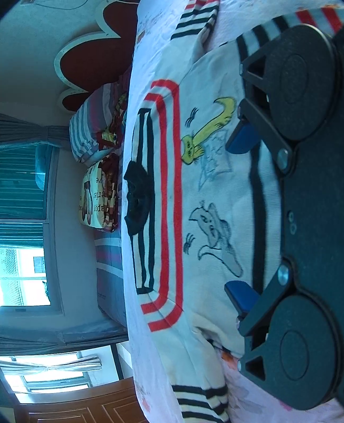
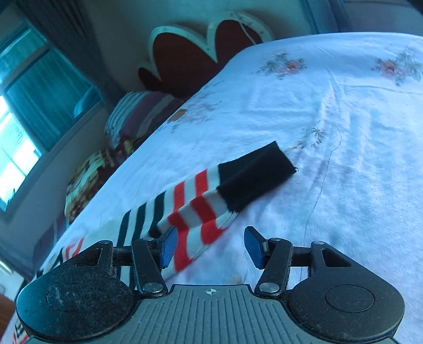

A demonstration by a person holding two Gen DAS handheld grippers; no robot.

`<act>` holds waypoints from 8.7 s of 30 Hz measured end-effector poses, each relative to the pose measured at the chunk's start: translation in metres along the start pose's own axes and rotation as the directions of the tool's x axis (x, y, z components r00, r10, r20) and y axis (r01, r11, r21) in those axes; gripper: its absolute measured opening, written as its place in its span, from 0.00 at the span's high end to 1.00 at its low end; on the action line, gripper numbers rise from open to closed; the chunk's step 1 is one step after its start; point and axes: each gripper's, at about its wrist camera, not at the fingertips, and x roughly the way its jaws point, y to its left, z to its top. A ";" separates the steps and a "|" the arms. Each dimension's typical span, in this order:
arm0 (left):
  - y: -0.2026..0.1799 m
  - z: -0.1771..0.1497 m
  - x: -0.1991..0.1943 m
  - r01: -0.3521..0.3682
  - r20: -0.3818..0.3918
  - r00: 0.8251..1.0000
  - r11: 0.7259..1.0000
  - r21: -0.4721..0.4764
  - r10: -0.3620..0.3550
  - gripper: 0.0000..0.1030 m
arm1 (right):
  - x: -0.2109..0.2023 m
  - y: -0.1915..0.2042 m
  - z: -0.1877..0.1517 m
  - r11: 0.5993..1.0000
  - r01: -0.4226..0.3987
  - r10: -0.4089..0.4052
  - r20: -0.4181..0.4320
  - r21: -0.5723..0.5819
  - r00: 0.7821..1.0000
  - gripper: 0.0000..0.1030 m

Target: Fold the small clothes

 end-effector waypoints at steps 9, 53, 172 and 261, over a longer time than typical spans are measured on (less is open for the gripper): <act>0.000 0.011 0.032 0.003 -0.015 1.000 1.000 0.001 -0.003 0.02 | 0.029 -0.019 0.018 0.993 0.014 -0.013 -0.004 0.118 1.000 0.58; 0.128 -0.007 0.006 -0.125 -0.059 0.991 0.979 -0.162 0.117 0.02 | 0.039 0.239 -0.162 0.657 -0.424 0.283 -0.318 -0.623 0.905 0.95; 0.083 0.044 0.095 0.142 0.023 0.990 0.978 -0.153 -0.140 0.28 | 0.100 0.228 -0.067 0.672 -0.310 0.216 -0.222 -0.673 0.951 0.89; 0.023 0.032 0.084 0.128 -0.022 0.992 0.988 0.083 -0.126 0.36 | 0.005 0.219 -0.158 0.646 -0.220 0.111 -0.195 -0.731 0.975 1.00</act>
